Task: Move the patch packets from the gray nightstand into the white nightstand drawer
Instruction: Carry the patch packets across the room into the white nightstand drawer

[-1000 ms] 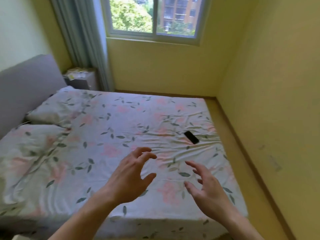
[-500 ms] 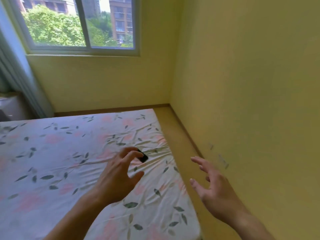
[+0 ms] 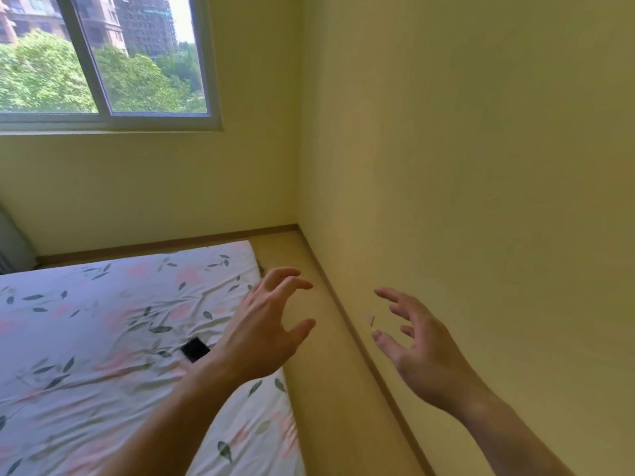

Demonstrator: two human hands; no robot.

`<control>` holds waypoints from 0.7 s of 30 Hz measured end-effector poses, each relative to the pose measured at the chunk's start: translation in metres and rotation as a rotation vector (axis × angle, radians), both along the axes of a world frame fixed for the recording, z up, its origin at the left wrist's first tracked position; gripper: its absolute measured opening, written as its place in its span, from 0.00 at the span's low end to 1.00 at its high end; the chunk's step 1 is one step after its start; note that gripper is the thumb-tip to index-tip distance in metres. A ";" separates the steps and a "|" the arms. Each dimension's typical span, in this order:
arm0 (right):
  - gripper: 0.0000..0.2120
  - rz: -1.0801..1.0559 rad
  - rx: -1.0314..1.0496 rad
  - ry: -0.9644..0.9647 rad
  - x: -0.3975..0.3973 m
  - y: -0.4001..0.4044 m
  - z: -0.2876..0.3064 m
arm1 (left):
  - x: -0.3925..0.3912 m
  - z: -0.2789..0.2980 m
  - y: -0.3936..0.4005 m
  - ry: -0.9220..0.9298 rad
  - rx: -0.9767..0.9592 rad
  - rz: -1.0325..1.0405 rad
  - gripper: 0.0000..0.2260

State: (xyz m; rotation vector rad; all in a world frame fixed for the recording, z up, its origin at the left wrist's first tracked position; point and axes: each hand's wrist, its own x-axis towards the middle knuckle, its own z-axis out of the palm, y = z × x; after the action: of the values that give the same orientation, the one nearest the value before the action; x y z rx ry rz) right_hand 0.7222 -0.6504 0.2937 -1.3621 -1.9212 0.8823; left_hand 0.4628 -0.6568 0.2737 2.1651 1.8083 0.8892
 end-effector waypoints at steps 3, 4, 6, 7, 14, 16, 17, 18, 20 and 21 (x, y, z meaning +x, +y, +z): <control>0.26 0.059 0.010 0.006 0.045 0.051 -0.006 | 0.030 -0.014 0.037 -0.008 -0.029 0.087 0.25; 0.25 0.071 0.004 0.006 0.057 0.069 -0.007 | 0.038 -0.020 0.047 -0.015 -0.045 0.115 0.25; 0.25 0.107 0.001 0.000 0.074 0.106 -0.010 | 0.051 -0.027 0.066 -0.035 -0.059 0.179 0.24; 0.25 0.133 0.004 -0.005 0.079 0.125 -0.011 | 0.056 -0.030 0.075 -0.035 -0.060 0.213 0.24; 0.27 0.381 -0.029 -0.013 0.034 0.237 -0.023 | 0.037 -0.033 0.095 -0.040 -0.103 0.494 0.22; 0.28 0.477 -0.026 -0.029 0.009 0.267 -0.026 | 0.019 -0.033 0.101 -0.040 -0.110 0.585 0.23; 0.28 0.522 -0.022 -0.036 -0.003 0.283 -0.027 | 0.011 -0.034 0.106 -0.041 -0.117 0.624 0.23; 0.28 0.564 -0.015 -0.044 -0.014 0.300 -0.027 | 0.003 -0.035 0.114 -0.046 -0.124 0.659 0.24; 0.28 0.624 0.003 -0.054 -0.036 0.335 -0.027 | -0.015 -0.039 0.136 -0.055 -0.135 0.711 0.24; 0.28 0.635 0.013 -0.054 -0.046 0.354 -0.026 | -0.025 -0.042 0.151 -0.061 -0.134 0.729 0.24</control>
State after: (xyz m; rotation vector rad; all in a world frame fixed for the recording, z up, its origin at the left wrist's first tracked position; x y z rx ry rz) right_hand 0.6763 -0.2959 0.2679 -0.7640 -2.4439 1.1200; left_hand 0.4373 -0.5057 0.2318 1.3670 2.5772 0.8957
